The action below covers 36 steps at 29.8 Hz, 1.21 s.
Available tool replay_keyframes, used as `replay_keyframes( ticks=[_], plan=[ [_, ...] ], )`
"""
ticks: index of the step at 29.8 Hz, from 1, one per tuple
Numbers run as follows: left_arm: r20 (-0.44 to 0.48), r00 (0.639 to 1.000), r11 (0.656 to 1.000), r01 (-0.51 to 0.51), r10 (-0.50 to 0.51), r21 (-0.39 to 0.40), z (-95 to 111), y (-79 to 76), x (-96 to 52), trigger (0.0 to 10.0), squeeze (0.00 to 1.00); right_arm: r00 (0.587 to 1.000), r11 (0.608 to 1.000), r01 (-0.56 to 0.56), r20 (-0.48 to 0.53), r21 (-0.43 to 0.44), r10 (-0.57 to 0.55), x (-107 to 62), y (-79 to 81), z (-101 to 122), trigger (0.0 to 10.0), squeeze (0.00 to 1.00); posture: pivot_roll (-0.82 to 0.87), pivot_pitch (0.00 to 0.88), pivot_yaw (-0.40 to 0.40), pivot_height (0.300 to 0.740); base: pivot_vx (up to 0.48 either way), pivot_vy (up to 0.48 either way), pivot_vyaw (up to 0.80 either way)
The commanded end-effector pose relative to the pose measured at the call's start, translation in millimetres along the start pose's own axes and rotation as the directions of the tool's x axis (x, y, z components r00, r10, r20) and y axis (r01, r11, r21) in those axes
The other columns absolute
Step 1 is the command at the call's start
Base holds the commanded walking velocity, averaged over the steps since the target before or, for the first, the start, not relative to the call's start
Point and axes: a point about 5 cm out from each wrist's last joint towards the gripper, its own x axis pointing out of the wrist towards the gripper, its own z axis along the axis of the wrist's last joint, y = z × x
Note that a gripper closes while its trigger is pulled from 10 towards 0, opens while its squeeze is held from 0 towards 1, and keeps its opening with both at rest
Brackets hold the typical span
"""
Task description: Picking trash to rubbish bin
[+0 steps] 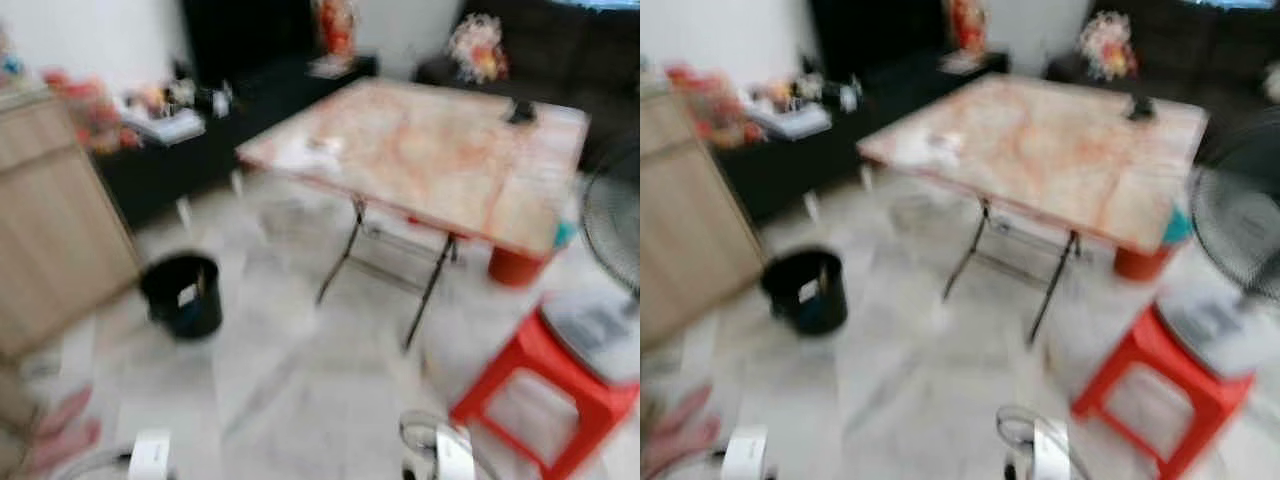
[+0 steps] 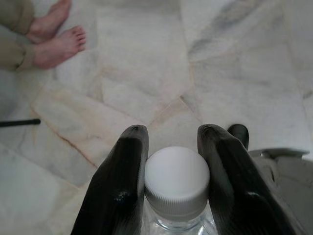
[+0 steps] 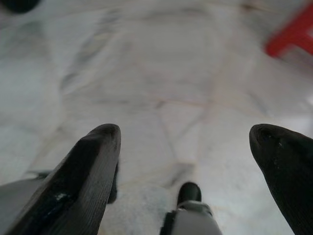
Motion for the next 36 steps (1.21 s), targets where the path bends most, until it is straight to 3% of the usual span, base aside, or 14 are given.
replay_keyframes(
  ticks=[1,11,20,29,36],
  plan=[
    [-0.002,1.0,1.0,0.005,-0.005,0.002,0,-3.1,0.2,10.0,0.0,1.0,1.0,0.015,-0.002,-0.015,-0.015,-0.1,-5.8,1,10.0,0.0,0.0,0.0,0.015,0.74,0.0,0.0,0.8],
    [-0.023,1.0,1.0,0.008,-0.008,0.002,-8,-3.3,-1.7,10.0,0.0,1.0,0.999,0.001,0.018,-0.037,-0.001,1.7,-2.7,11,10.0,0.0,0.0,0.0,0.025,0.74,0.0,0.0,0.8],
    [0.012,1.0,1.0,0.013,-0.014,0.019,7,-1.9,2.0,10.0,0.0,1.0,1.0,0.011,0.019,-0.01,-0.011,1.5,-2.8,9,10.0,0.0,-0.02,0.0,0.039,0.74,0.0,0.0,0.8],
    [0.014,1.0,1.0,0.024,-0.025,0.016,12,-12.4,3.6,10.0,0.0,0.998,0.997,0.016,0.061,0.076,-0.021,1.1,-12.1,16,10.0,0.0,-0.03,0.0,0.034,0.74,0.0,0.0,0.0],
    [0.019,0.999,0.998,0.039,-0.04,0.056,20,-11.4,5.5,10.0,0.0,0.996,0.994,0.018,0.085,0.112,-0.027,2.1,-8.4,22,10.0,0.0,-0.05,0.0,0.088,0.74,0.0,0.0,0.0]
  ],
)
